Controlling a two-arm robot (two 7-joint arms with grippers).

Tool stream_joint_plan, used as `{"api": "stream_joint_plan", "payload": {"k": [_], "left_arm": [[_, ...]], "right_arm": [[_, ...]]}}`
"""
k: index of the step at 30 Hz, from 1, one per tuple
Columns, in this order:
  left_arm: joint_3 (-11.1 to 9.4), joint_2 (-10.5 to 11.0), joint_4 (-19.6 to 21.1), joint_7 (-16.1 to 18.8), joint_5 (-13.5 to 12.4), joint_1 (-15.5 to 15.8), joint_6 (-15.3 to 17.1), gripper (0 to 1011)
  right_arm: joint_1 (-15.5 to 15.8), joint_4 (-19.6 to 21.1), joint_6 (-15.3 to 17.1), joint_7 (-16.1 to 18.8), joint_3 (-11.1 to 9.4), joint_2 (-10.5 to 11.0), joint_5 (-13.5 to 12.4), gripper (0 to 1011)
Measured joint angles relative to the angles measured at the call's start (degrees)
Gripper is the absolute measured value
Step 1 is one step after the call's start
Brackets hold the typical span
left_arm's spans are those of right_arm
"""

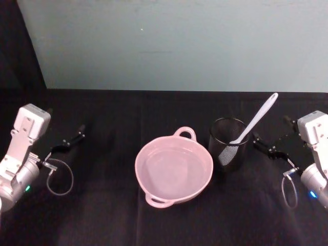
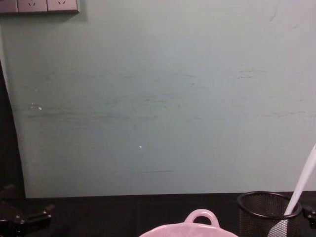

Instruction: Use the one hand to pick up the spoon and stir the clear water in the bowl.

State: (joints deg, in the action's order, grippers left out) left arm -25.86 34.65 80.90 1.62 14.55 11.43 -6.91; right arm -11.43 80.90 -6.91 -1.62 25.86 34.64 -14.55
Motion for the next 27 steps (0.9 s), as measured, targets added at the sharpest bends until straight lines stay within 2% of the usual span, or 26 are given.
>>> {"api": "stream_joint_plan", "payload": {"k": [12, 17, 19, 21, 22, 23, 24, 27], "left_arm": [[0.0, 0.0, 0.0, 0.0, 0.0, 0.0, 0.0, 1005], [0.0, 0.0, 0.0, 0.0, 0.0, 0.0, 0.0, 1005], [0.0, 0.0, 0.0, 0.0, 0.0, 0.0, 0.0, 1005], [0.0, 0.0, 0.0, 0.0, 0.0, 0.0, 0.0, 1005], [0.0, 0.0, 0.0, 0.0, 0.0, 0.0, 0.0, 1005], [0.0, 0.0, 0.0, 0.0, 0.0, 0.0, 0.0, 1005], [0.0, 0.0, 0.0, 0.0, 0.0, 0.0, 0.0, 1005], [0.0, 0.0, 0.0, 0.0, 0.0, 0.0, 0.0, 1005]], "right_arm": [[0.1, 0.1, 0.0, 0.0, -0.1, 0.0, 0.0, 1003], [2.5, 2.4, -0.1, -1.3, -1.6, 0.8, 0.9, 1002], [4.3, 4.1, -0.6, -2.0, -2.9, 1.3, 0.8, 1003], [6.4, 5.9, -1.2, -2.2, -4.6, 1.7, -0.7, 1003], [7.9, 7.2, -2.0, -2.0, -5.9, 1.9, -2.5, 1003], [7.9, 7.2, -2.0, -2.0, -5.9, 1.9, -2.5, 1002], [9.2, 8.5, -2.8, -1.3, -7.2, 1.9, -4.5, 1003], [10.7, 10.0, -3.8, 0.4, -8.7, 1.8, -7.8, 1003]]}}
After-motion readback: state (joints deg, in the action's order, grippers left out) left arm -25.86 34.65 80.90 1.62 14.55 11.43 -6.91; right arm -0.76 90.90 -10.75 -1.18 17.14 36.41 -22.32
